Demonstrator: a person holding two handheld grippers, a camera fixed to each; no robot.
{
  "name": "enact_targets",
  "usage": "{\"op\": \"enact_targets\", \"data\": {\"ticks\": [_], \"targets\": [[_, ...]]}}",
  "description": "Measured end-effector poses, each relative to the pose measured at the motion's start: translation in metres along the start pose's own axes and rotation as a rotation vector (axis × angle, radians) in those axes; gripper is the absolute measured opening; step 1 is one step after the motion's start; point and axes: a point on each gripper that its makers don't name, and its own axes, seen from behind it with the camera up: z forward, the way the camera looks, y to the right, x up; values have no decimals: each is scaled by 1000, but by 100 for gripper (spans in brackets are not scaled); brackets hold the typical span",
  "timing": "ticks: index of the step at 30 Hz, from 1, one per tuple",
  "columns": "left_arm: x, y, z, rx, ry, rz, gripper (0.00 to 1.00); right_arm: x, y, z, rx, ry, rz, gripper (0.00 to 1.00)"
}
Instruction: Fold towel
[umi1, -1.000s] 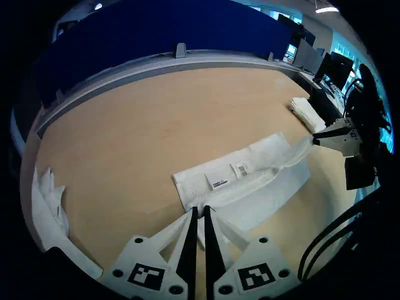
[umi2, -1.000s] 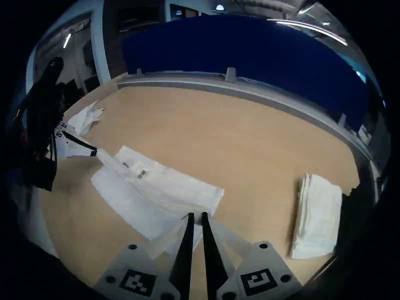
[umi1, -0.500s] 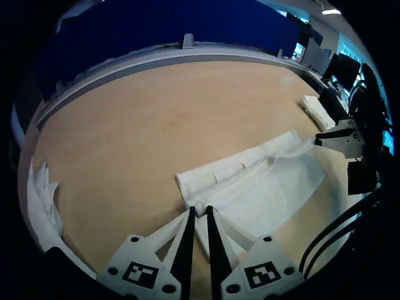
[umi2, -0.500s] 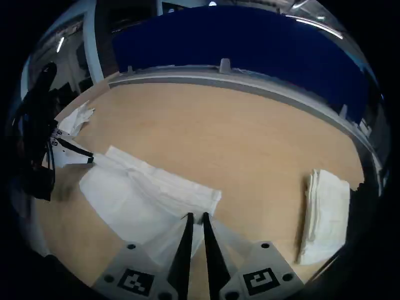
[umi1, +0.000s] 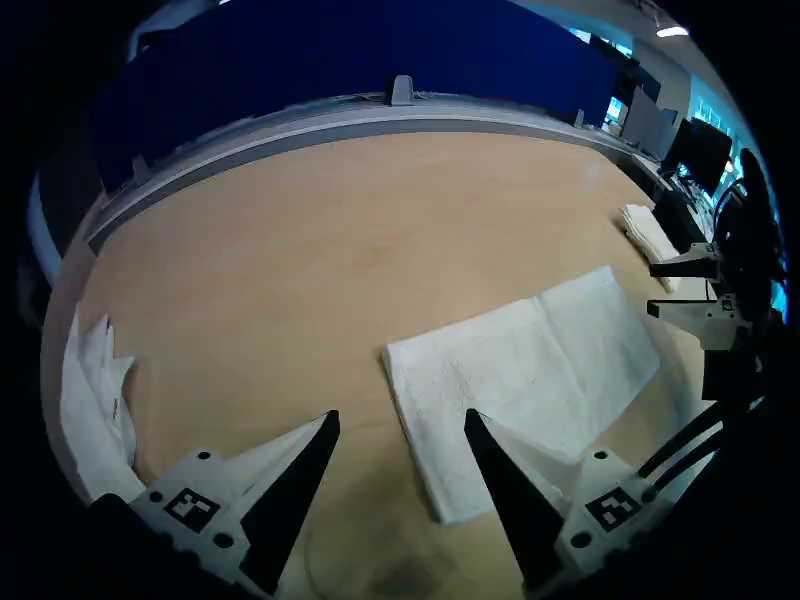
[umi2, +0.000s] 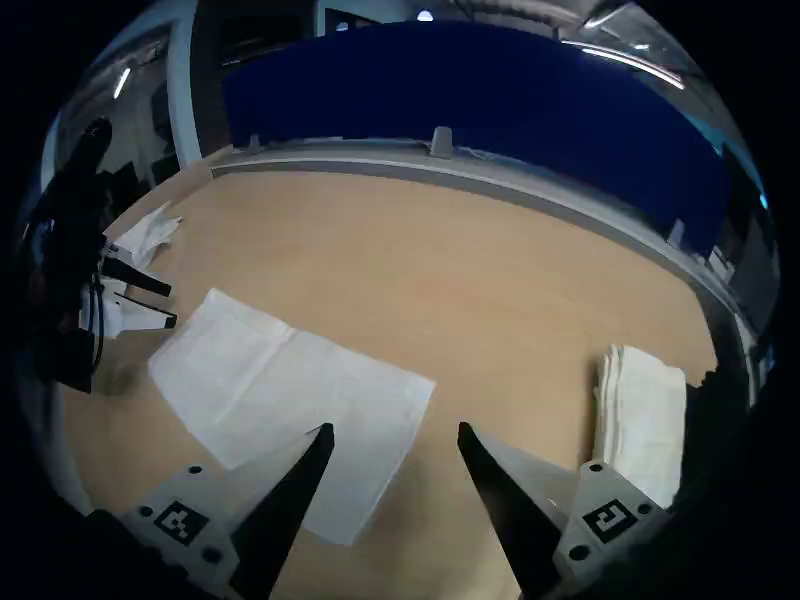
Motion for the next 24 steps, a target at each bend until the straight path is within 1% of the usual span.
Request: {"op": "enact_targets", "data": {"ticks": [5, 14, 20, 24], "targets": [[0, -1, -4, -4, 11, -12, 93, 1, 2, -3, -3, 7, 9, 98], [-5, 0, -14, 2, 18, -2, 93, -2, 1, -14, -2, 11, 7, 98], [-19, -3, -26, 16, 19, -18, 93, -15, -3, -26, -5, 4, 4, 98], [-33, -5, -36, 25, 20, -24, 93, -27, -7, -39, -5, -3, -1, 98]]}}
